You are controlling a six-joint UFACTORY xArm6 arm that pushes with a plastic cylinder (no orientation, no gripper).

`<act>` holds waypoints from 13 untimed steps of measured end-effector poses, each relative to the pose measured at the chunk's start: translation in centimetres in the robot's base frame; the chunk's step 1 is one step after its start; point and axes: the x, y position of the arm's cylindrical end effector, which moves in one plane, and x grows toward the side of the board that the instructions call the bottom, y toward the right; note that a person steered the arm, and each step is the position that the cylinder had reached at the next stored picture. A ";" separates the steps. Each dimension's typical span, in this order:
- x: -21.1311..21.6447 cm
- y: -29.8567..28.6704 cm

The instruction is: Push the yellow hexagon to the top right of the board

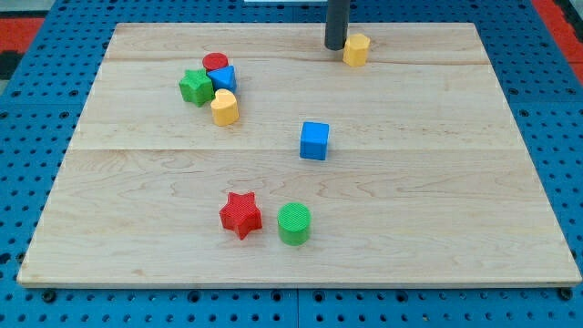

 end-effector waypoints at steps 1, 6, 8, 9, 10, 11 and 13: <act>-0.3 -1.6; 3.2 3.0; 2.9 -0.2; 2.5 0.6; 2.0 5.6; 1.8 6.0; 9.9 -2.9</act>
